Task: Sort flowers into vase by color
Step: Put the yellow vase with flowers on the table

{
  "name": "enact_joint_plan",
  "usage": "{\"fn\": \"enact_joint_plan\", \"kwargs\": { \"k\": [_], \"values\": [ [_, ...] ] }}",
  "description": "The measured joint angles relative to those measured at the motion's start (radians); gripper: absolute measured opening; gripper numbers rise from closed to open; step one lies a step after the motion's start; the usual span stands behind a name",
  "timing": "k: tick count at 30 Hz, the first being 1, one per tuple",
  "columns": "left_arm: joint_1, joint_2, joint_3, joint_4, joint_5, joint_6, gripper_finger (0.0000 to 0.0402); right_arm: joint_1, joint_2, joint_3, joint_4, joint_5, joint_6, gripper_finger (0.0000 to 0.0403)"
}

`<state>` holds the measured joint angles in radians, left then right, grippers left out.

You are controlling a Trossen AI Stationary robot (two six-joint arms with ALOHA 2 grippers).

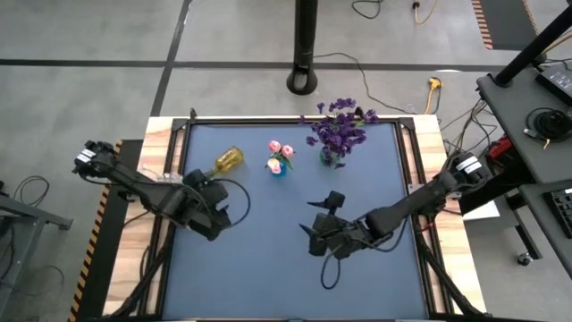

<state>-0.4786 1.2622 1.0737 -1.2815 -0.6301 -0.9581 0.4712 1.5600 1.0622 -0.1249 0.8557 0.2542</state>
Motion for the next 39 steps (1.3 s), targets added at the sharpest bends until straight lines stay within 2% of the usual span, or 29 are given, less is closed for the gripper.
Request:
{"fn": "enact_joint_plan", "kwargs": {
  "k": [5,9,18,23,28,39],
  "values": [
    [0.032,0.051,-0.003,-0.076,0.041,-0.001,0.0330,0.018,-0.040,0.000,-0.027,0.000,0.010,0.0315],
    [0.120,0.056,-0.004,-0.081,0.058,-0.006,0.0322,0.023,-0.047,0.000,-0.028,-0.004,0.009,0.0317],
    [0.334,0.054,-0.008,-0.066,0.106,0.211,0.0310,0.024,-0.045,0.000,-0.034,-0.028,0.019,0.0319],
    [0.408,0.031,-0.038,0.006,0.109,0.307,0.0310,0.026,-0.045,0.000,-0.052,-0.030,0.026,0.0316],
    [0.495,0.010,-0.109,0.078,0.161,0.358,0.0310,0.026,-0.045,0.000,-0.056,-0.045,0.033,0.0315],
    [0.753,0.011,-0.242,0.262,0.231,0.566,0.0310,0.026,-0.044,0.000,-0.056,-0.048,0.034,0.0315]
  ]
}}
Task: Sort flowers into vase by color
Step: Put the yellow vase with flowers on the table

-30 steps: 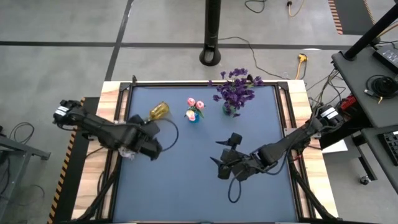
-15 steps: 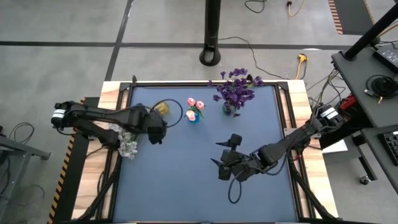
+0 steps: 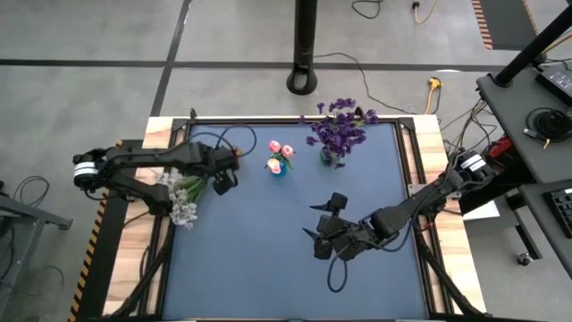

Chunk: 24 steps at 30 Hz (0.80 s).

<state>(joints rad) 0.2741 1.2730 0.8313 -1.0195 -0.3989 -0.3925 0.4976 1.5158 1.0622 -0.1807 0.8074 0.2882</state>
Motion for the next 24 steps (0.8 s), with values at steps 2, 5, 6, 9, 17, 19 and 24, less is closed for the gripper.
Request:
{"fn": "enact_joint_plan", "kwargs": {
  "k": [2,5,6,9,17,19,24],
  "values": [
    [0.036,0.003,-0.016,0.014,-0.001,0.023,0.0310,0.000,0.000,0.000,0.000,0.000,0.003,0.0315],
    [0.074,0.016,-0.037,0.058,0.014,0.066,0.0310,0.000,0.000,0.000,0.001,0.000,0.003,0.0315],
    [0.084,0.023,-0.040,0.068,0.033,0.077,0.0310,0.000,0.000,0.000,0.001,0.000,0.003,0.0315],
    [0.100,0.051,-0.042,0.074,0.043,0.088,0.0308,-0.003,0.000,0.000,0.003,0.003,0.003,0.0315],
    [0.139,0.149,-0.042,0.079,0.044,0.095,0.0284,-0.003,0.000,0.000,0.003,0.004,0.001,0.0315],
    [0.143,0.173,-0.041,0.087,0.042,0.094,0.0279,-0.003,0.000,0.000,0.003,0.004,0.001,0.0315],
    [0.144,0.218,-0.028,0.144,0.040,0.108,0.0273,-0.003,0.000,0.000,0.003,0.004,0.001,0.0315]
  ]
}}
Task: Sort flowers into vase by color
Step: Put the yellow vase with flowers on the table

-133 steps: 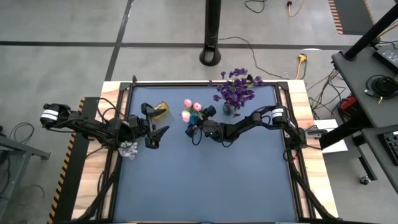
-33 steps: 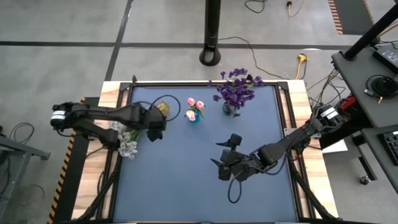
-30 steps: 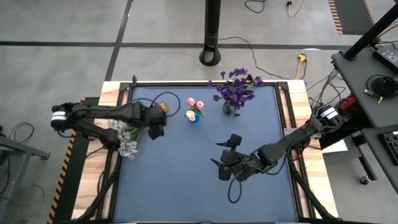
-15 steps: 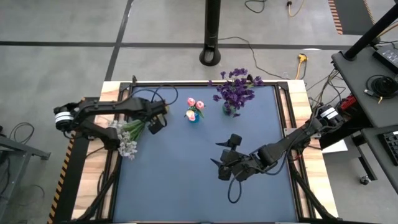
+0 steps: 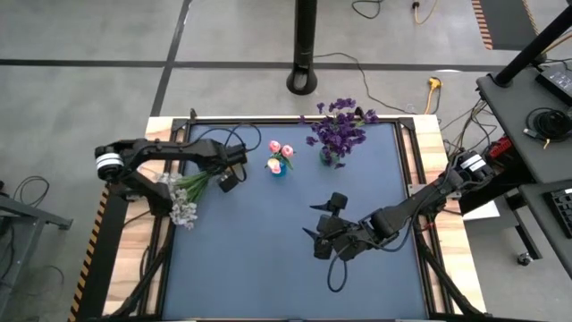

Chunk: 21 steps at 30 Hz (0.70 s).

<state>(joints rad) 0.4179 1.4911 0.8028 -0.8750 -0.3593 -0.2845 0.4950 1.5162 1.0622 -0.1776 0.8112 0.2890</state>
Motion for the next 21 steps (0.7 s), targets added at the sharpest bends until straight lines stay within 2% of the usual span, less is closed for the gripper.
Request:
{"fn": "enact_joint_plan", "kwargs": {
  "k": [9,21],
  "values": [
    [0.008,0.053,0.008,0.010,-0.009,0.007,0.0264,0.000,0.000,0.000,-0.001,-0.002,0.000,0.0315],
    [0.009,0.065,0.008,0.005,-0.017,-0.013,0.0154,0.000,0.000,0.000,-0.003,-0.003,-0.001,0.0315]
  ]
}}
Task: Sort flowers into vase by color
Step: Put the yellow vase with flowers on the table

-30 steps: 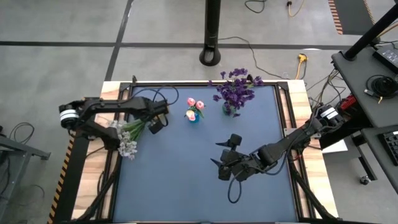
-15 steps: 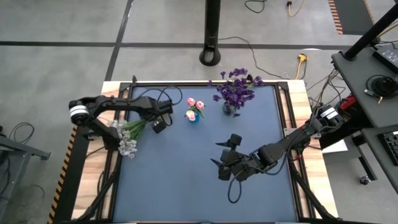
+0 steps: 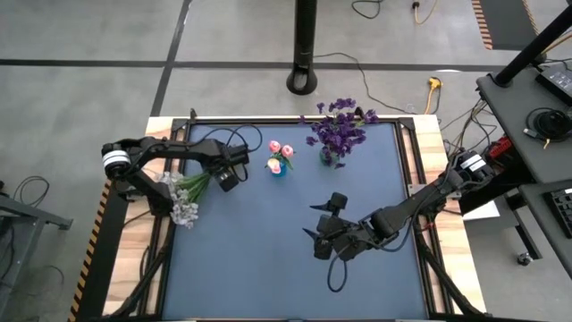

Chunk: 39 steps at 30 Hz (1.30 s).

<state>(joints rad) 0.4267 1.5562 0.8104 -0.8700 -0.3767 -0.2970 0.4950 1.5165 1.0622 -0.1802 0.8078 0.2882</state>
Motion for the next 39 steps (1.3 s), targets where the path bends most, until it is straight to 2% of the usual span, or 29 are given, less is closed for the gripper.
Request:
{"fn": "enact_joint_plan", "kwargs": {
  "k": [5,17,23,28,34,39],
  "values": [
    [0.000,0.000,0.009,-0.011,-0.001,-0.007,0.0127,0.000,0.000,0.000,0.000,0.000,0.000,0.0315],
    [0.000,-0.002,0.098,-0.146,-0.026,-0.018,0.0126,0.000,0.000,0.000,-0.002,0.000,-0.007,0.0315],
    [-0.001,-0.003,0.178,-0.217,-0.038,-0.016,0.0126,0.000,0.000,0.000,-0.003,0.000,-0.012,0.0315],
    [-0.002,-0.004,0.256,-0.315,-0.108,-0.011,0.0126,0.000,0.000,0.000,-0.003,-0.004,-0.012,0.0315],
    [-0.002,-0.018,0.356,-0.384,-0.115,0.020,0.0126,0.000,0.000,0.000,-0.003,-0.004,-0.012,0.0315],
    [-0.004,-0.021,0.455,-0.485,-0.173,0.027,0.0126,0.000,0.000,0.000,-0.003,-0.005,-0.012,0.0315]
  ]
}}
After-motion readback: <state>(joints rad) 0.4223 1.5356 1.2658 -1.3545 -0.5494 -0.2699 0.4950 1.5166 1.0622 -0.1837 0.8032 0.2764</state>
